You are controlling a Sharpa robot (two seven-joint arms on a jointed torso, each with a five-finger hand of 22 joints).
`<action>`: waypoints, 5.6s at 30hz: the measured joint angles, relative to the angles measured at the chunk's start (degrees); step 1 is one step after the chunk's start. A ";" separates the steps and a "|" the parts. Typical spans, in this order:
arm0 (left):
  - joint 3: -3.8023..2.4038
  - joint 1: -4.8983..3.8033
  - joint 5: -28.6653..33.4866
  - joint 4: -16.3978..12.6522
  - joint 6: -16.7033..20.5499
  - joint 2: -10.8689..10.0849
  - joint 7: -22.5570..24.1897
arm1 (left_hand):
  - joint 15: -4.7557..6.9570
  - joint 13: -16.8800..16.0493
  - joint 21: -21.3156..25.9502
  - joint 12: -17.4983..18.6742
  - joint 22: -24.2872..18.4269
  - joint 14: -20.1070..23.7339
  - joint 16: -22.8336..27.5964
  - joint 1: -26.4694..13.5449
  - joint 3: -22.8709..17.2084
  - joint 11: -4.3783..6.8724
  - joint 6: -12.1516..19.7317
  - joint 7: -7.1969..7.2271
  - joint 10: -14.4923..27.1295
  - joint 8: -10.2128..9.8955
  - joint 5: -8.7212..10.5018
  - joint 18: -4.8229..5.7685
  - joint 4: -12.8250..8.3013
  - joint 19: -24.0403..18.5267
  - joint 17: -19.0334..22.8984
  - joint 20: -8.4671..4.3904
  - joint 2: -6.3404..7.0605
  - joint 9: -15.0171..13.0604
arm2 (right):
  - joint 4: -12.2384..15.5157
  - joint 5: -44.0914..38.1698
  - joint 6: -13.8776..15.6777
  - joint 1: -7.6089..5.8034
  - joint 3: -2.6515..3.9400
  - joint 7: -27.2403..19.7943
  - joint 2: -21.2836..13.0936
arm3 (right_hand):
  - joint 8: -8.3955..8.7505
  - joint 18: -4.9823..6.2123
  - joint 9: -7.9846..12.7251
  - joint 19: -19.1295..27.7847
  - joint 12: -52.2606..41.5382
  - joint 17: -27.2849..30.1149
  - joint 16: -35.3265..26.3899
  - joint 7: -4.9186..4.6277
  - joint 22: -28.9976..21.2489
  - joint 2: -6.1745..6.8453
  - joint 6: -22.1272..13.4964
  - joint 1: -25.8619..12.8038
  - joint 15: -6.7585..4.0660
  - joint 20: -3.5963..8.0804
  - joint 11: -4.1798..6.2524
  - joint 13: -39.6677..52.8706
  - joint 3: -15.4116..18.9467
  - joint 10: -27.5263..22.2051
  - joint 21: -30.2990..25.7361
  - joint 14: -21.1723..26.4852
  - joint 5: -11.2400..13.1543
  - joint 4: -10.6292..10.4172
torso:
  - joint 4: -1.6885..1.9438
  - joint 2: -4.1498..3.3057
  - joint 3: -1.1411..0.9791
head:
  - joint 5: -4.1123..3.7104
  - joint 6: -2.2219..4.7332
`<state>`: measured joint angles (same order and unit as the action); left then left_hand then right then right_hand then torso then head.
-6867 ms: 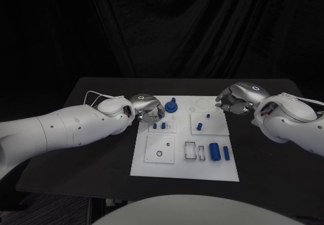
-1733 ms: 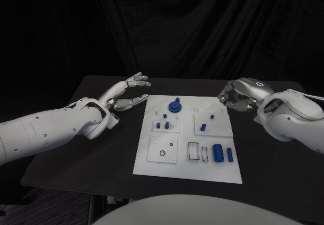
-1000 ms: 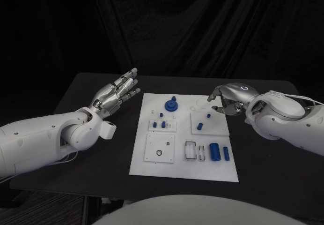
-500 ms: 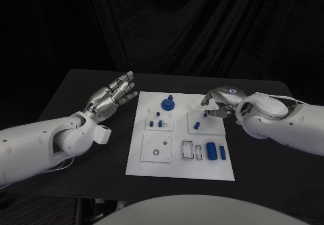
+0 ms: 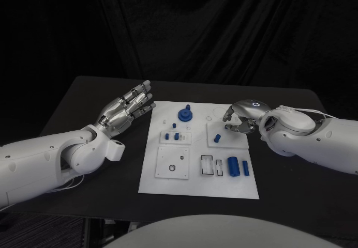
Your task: Assemble the parts on the task board
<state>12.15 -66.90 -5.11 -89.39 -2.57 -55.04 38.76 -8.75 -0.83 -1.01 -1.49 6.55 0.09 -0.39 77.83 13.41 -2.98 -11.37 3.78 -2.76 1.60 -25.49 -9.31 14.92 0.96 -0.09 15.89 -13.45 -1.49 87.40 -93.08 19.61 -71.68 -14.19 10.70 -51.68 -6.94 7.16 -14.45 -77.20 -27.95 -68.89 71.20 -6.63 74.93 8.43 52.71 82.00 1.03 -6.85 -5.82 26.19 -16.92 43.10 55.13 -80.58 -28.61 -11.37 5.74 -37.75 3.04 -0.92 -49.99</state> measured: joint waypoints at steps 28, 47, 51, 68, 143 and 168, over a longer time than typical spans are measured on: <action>0.00 0.07 0.11 1.15 -0.94 1.28 0.05 | -1.71 -0.26 0.00 -1.12 0.29 -0.11 0.00 2.46 -0.16 -2.06 -2.48 -1.85 -0.62 0.19 -4.22 0.00 -2.37 0.42 0.04 0.42 0.53 -0.37 | -1.22 -0.07 -0.69 1.49 0.01 0.14 1.21 | -2.06 0.00 -2.25 -0.41 -2.08 0.26 0.35 0.11 -0.02 0.00 1.72 0.01 -0.20 0.41 0.70 -0.41 -0.17 2.81 0.68 -0.20 -0.36 0.81 | -0.06 -0.07 0.10 | 0.00 0.00; 0.00 0.68 0.14 1.57 -1.26 1.56 0.08 | -2.63 -0.31 0.00 -1.83 0.42 -0.62 0.00 3.91 -0.72 -2.86 -3.91 -3.28 -0.60 0.22 -6.31 0.01 -4.35 0.82 -0.07 0.82 0.43 -0.56 | -2.36 -0.15 0.43 1.96 0.12 -0.42 2.08 | -6.02 -0.01 -6.10 -0.98 -5.29 1.53 0.00 -0.11 -0.02 -2.07 2.97 3.62 -1.42 1.10 2.12 0.01 -1.46 6.50 0.73 -0.36 -0.48 4.99 | -0.04 -0.01 0.13 | -0.14 0.00; 0.00 0.90 0.15 1.62 -1.32 1.56 0.08 | -2.63 -0.31 0.00 -1.83 0.54 -0.62 0.00 3.91 -0.95 -2.86 -4.13 -3.50 -0.60 0.47 -6.32 0.01 -4.59 0.82 -0.07 0.82 0.43 -0.62 | -2.37 -0.15 0.74 2.03 0.08 -0.64 2.03 | -8.28 -0.01 -7.93 -1.20 -6.34 1.85 0.00 -0.40 -0.02 -2.36 3.25 4.79 -1.87 1.69 1.76 0.05 -3.26 7.09 1.60 -0.63 3.17 7.20 | -0.04 0.04 0.13 | -0.15 0.00; 0.00 1.40 0.16 1.83 -1.72 1.61 0.00 | -3.26 -0.36 -0.22 -2.47 1.24 -0.84 0.00 4.37 -1.28 -3.27 -4.81 -4.63 -0.60 0.48 -6.99 0.01 -5.54 1.45 -0.19 1.02 -0.03 -0.68 | -0.77 -0.11 1.78 1.03 -0.03 -1.16 0.74 | -10.35 0.00 -10.08 -0.91 -6.49 3.28 -1.07 -0.80 0.02 -2.66 2.42 5.10 -2.07 1.96 1.54 0.07 -5.00 7.30 1.33 -0.43 5.86 7.83 | -0.07 0.05 0.15 | 0.09 0.00; 0.00 3.63 0.20 3.15 -2.25 2.66 -1.07 | -3.44 -0.39 -0.22 -2.89 -0.13 -1.03 0.00 5.26 -2.15 -4.01 -4.81 -5.44 -0.54 0.47 -7.22 0.95 -6.71 1.44 -0.19 1.02 -0.92 -0.65 | 12.06 -13.38 -6.44 3.82 0.04 -0.19 10.99 | -11.46 0.00 -11.06 -0.81 -5.58 3.21 -0.84 -1.00 -0.02 -1.11 0.99 3.55 -1.80 1.62 2.15 -1.70 -6.08 9.34 2.55 -0.47 9.41 8.12 | 0.10 -0.11 0.07 | 4.24 0.00; 0.00 3.91 0.21 3.69 -2.75 2.81 -1.19 | -3.44 -0.38 -0.22 -2.89 -0.12 -1.03 0.00 5.25 -2.14 -4.00 -4.81 -5.43 -0.53 0.47 -7.21 0.93 -6.71 1.44 -0.19 1.02 -0.91 -0.65 | 10.86 -13.53 -6.28 4.19 0.14 -0.19 11.87 | -11.46 0.00 -11.04 -0.81 -5.36 3.12 -0.84 -1.00 0.01 -1.11 0.98 3.55 -1.80 1.62 2.15 -1.82 -6.24 9.34 2.55 -0.46 9.63 7.65 | 0.18 -0.16 0.11 | 4.10 0.00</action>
<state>12.15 -62.98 -4.90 -85.70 -5.32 -52.23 37.57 -12.18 -1.21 -1.23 -4.38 6.43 -0.94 -0.39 83.09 11.27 -6.99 -16.18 -1.65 -3.29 2.07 -32.71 -8.38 8.21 2.40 -0.28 16.91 -14.37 -2.14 98.26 -106.61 13.33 -67.49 -14.05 10.52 -39.81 -18.40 7.15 -25.49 -78.01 -33.32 -65.77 70.35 -7.63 74.94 7.33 53.70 85.55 -0.77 -5.23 -3.68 24.37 -23.16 52.44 57.68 -81.05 -18.98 -3.72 5.92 -37.91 3.15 3.18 -49.99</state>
